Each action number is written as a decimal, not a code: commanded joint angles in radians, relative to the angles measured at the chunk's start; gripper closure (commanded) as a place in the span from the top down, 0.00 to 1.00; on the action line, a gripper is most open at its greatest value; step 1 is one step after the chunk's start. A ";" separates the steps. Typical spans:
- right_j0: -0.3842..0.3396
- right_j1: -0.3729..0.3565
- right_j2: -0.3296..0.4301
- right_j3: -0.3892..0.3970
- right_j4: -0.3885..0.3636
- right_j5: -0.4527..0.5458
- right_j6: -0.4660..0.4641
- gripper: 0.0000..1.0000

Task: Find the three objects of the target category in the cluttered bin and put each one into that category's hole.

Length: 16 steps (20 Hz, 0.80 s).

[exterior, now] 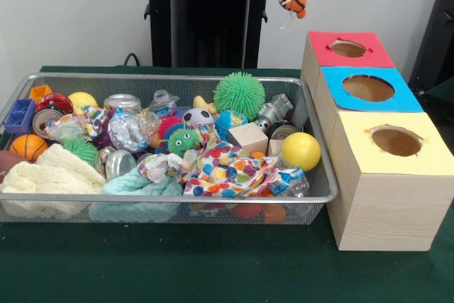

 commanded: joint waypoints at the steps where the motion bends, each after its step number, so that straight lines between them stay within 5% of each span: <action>1: 0.042 0.038 -0.072 0.070 0.055 0.050 0.319 0.00; 16: 0.110 0.198 -0.080 0.053 0.100 -0.107 0.398 0.00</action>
